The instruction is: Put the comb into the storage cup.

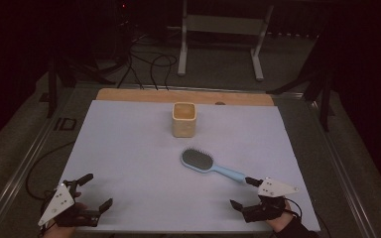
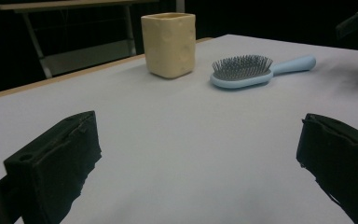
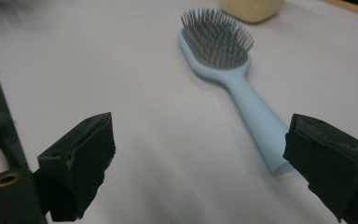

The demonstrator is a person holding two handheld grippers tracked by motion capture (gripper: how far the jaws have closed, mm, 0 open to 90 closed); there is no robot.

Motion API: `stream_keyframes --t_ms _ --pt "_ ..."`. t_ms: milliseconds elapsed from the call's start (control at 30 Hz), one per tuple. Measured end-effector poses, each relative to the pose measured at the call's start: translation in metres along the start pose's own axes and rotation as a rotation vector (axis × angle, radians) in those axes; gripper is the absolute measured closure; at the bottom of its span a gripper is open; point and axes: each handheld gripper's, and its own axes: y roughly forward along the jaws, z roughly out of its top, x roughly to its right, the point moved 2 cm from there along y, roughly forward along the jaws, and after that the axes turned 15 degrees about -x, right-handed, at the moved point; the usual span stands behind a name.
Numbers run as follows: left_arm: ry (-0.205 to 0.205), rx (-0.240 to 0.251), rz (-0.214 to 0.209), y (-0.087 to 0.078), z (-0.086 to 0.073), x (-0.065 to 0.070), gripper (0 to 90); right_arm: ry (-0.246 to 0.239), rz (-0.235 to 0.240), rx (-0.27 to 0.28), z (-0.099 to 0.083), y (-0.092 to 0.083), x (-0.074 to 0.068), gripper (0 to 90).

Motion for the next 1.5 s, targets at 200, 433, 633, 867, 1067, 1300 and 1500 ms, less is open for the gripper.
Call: stream_keyframes --t_ms 200,433,633,867,1067,1300,1500 --pt "0.0 0.003 0.0 0.0 0.0 0.0 0.0 -0.01 -0.018 0.001 0.007 -0.01 0.002 8.4" --pt "0.005 0.002 0.003 0.0 0.0 0.0 0.0 -0.012 -0.039 0.004 0.015 -0.023 0.008 8.3" --pt "0.003 0.003 -0.002 0.0 0.001 0.0 0.0 -0.037 -0.054 0.006 0.027 -0.031 0.012 8.3" --pt "0.0 0.01 -0.005 0.0 0.001 0.0 0.0 -0.063 -0.052 0.015 0.042 -0.036 0.018 7.9" --pt "-0.001 0.011 -0.006 0.0 0.001 0.0 0.0 -0.081 -0.071 0.013 0.054 -0.041 0.025 7.3" --pt "-0.003 0.011 -0.01 0.0 0.001 -0.001 0.0 -0.112 -0.087 -0.006 0.066 -0.039 0.029 7.2" --pt "-0.002 0.011 -0.01 0.0 0.001 -0.001 0.0 -0.136 -0.072 -0.031 0.078 -0.032 0.034 7.2"
